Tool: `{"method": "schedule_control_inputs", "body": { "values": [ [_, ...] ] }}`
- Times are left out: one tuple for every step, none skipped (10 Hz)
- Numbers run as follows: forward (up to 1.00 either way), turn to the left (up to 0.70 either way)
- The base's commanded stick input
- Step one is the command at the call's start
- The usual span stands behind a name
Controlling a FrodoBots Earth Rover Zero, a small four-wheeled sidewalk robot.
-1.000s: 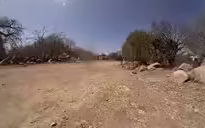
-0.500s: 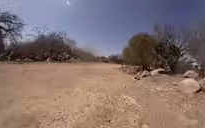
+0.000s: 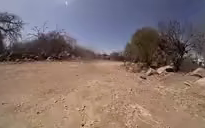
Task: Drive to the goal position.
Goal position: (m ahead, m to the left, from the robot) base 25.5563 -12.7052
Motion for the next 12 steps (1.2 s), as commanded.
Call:
{"method": "schedule_control_inputs", "body": {
  "values": [
    [1.0,0.0],
    [1.0,0.0],
    [1.0,0.0],
    [1.0,0.0],
    [1.0,0.0],
    [1.0,0.0],
    [1.0,0.0],
    [1.0,0.0],
    [1.0,0.0],
    [1.0,0.0],
    [1.0,0.0],
    [1.0,0.0]
  ]
}}
